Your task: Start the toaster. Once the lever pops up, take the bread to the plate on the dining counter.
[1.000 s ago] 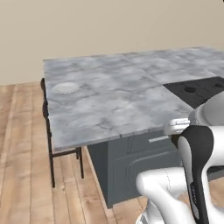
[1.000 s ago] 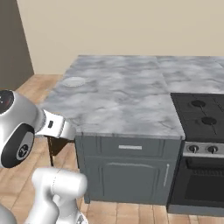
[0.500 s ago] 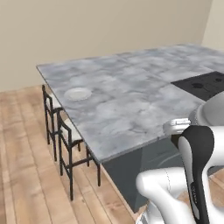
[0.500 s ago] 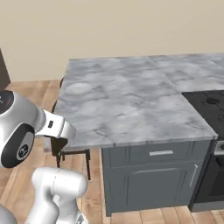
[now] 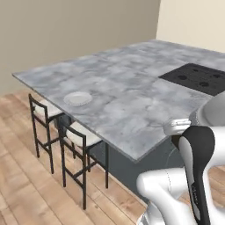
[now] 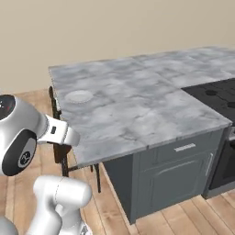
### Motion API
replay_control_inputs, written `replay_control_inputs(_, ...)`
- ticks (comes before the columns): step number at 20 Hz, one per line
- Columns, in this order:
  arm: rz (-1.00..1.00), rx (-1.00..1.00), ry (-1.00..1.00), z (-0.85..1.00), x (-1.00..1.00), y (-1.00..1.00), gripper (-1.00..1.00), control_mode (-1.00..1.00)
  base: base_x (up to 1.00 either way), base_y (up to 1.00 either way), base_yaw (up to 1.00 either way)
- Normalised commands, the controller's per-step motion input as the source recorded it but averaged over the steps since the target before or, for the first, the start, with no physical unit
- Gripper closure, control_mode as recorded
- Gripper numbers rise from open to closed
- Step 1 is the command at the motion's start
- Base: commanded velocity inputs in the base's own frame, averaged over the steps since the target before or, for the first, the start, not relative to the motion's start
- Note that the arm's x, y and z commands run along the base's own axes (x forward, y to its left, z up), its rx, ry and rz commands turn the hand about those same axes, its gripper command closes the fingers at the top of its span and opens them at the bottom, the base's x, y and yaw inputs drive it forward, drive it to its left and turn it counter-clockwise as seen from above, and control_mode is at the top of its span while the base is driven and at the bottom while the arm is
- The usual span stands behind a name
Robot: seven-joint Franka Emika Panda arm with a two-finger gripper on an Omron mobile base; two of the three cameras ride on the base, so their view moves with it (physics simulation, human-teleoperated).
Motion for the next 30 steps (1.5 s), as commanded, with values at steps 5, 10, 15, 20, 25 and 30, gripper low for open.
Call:
replay_control_inputs(5,0.0,0.0,0.0,0.0,0.0,0.0,1.0,1.0,0.0,1.0,-0.58)
replay_control_inputs(10,0.0,0.0,0.0,0.0,0.0,0.0,1.0,1.0,0.01,1.0,-0.62)
replay_control_inputs(15,0.0,0.0,0.0,0.0,0.0,0.0,1.0,1.0,0.05,1.0,-0.63)
replay_control_inputs(20,0.0,0.0,0.0,0.0,0.0,0.0,1.0,1.0,0.01,1.0,-0.64)
replay_control_inputs(25,0.0,0.0,0.0,0.0,0.0,0.0,1.0,1.0,-0.04,0.99,-0.63)
replay_control_inputs(30,0.0,0.0,0.0,0.0,0.0,0.0,1.0,1.0,0.0,1.0,-0.44)
